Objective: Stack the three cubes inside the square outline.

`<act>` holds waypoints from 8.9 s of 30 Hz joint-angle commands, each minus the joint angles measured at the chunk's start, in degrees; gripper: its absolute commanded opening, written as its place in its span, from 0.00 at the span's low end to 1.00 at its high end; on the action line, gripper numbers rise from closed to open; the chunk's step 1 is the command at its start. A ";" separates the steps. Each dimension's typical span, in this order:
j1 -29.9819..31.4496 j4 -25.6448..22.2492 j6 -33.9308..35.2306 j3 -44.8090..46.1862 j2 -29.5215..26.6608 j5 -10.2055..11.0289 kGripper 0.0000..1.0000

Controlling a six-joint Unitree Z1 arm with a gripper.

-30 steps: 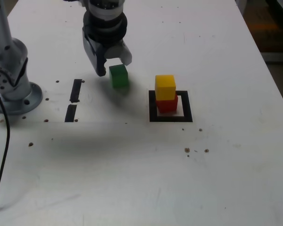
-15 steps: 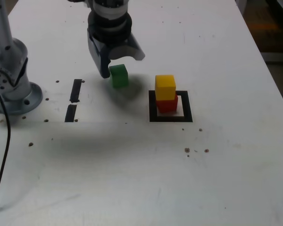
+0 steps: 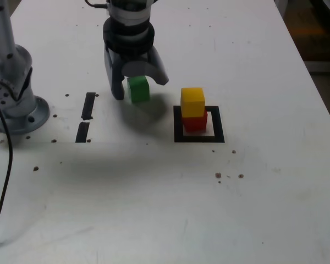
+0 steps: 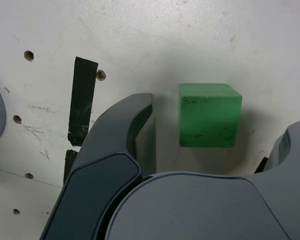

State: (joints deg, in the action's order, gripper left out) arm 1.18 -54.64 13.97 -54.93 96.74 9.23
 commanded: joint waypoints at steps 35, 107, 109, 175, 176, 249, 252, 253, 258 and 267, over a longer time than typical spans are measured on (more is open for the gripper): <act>-2.49 1.82 -1.38 0.92 2.15 1.76 0.12; 9.81 -23.47 -1.05 -39.22 14.45 -9.57 0.47; 9.81 -23.22 -1.05 -39.14 14.50 -9.67 0.53; 26.00 -18.21 5.53 -30.80 15.15 -13.02 0.97; 26.10 -17.75 5.29 -30.34 15.47 -12.97 0.97; 26.27 -21.72 13.88 -18.53 8.67 -11.22 0.23; 25.83 -23.88 13.92 -21.08 8.03 -9.66 0.23; 25.56 -24.53 13.82 -22.14 7.91 -9.01 0.23; 23.27 -27.32 11.53 -29.03 7.87 -5.67 0.22; 18.10 -29.97 4.17 -38.68 9.01 -2.84 0.22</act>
State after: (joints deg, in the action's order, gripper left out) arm 19.88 -84.42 18.85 -92.73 105.32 6.29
